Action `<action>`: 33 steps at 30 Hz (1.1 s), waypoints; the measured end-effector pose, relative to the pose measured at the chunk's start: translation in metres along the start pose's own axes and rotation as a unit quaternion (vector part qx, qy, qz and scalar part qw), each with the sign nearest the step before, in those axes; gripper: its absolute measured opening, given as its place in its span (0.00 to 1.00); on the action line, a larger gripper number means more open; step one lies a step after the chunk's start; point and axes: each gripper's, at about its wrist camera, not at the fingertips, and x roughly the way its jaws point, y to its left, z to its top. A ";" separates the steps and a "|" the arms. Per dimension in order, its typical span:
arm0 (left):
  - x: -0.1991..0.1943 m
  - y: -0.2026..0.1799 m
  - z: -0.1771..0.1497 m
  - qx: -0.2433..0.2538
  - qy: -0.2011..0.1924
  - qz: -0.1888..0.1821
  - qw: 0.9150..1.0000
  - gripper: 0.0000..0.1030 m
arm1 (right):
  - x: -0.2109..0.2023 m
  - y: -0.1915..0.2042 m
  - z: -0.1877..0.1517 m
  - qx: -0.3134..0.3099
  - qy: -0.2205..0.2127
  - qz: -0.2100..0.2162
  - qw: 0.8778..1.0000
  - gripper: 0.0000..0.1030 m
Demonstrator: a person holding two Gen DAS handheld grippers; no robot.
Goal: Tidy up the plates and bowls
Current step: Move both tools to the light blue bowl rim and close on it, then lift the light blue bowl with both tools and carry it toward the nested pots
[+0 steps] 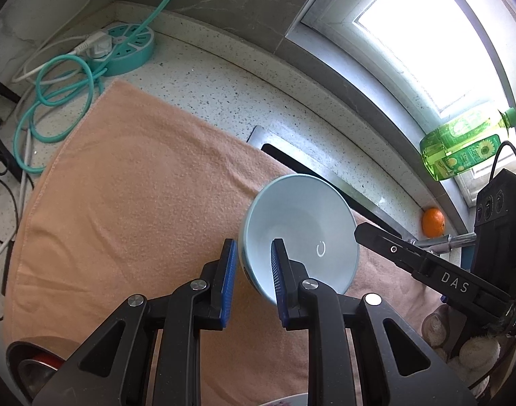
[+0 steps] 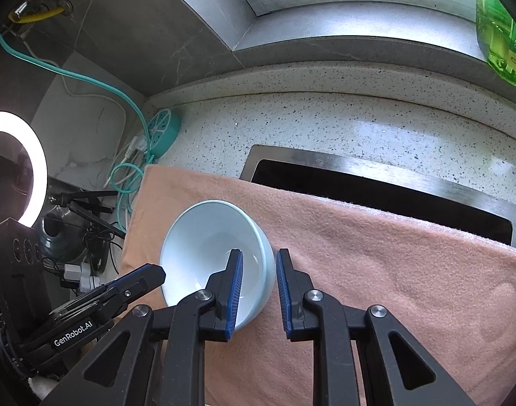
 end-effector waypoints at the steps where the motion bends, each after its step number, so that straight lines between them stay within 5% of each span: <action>1: 0.001 0.000 0.001 0.002 0.001 0.000 1.000 0.18 | 0.001 0.000 0.000 0.000 0.001 -0.001 1.000 0.18; 14: 0.009 0.001 0.003 0.009 0.008 0.002 1.000 0.09 | 0.014 0.000 0.004 0.002 0.015 -0.007 1.000 0.08; 33: 0.012 -0.001 0.001 0.009 0.012 0.004 1.000 0.07 | 0.017 -0.002 0.004 0.002 0.019 -0.016 1.000 0.07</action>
